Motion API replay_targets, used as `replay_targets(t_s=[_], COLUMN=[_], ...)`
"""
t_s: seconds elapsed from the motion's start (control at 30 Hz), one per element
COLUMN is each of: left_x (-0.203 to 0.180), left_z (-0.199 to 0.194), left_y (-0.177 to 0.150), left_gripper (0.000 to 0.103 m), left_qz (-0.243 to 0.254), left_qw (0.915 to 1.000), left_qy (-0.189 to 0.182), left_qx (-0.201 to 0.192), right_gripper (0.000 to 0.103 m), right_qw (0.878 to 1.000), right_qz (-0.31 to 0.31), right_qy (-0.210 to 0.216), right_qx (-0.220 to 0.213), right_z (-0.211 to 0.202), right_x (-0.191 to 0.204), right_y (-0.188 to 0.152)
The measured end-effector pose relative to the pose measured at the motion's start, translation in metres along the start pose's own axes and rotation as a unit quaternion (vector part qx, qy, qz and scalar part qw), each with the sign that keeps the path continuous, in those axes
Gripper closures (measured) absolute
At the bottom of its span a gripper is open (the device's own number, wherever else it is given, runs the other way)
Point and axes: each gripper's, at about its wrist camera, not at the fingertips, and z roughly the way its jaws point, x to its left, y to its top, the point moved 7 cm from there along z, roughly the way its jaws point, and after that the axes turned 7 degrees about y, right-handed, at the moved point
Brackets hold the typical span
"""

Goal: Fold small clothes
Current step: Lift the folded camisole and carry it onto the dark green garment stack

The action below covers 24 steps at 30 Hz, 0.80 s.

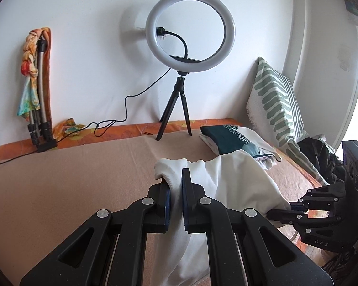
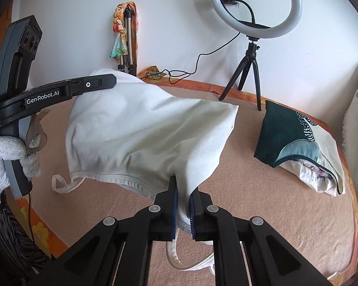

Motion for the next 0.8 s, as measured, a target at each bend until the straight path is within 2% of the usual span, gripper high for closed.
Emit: replay_targets(t_s=[0.37,0.63,0.8], left_x=[-0.079,-0.138,-0.163], left_z=[0.048,0.093,0.121], left_y=[0.039,0.071,0.089], left_gripper=[0.097,0.097,0.097], left_qz=[0.034,0.049,0.061], left_qw=[0.9984,0.9959,0.9946], left_qy=[-0.044,-0.073,-0.08], left_qx=[-0.012,-0.021,-0.027], right_gripper=[0.097,0.097,0.097], right_qw=[0.997,0.992,0.988], right_qz=[0.024,0.041,0.029], right_qy=[-0.063,-0.112,-0.151], right_qx=[-0.02,-0.029,-0.032], right_z=[-0.042,-0.052,-0.057], right_x=[-0.078,-0.149,-0.193], right_y=[-0.006,-0.012,-0.006])
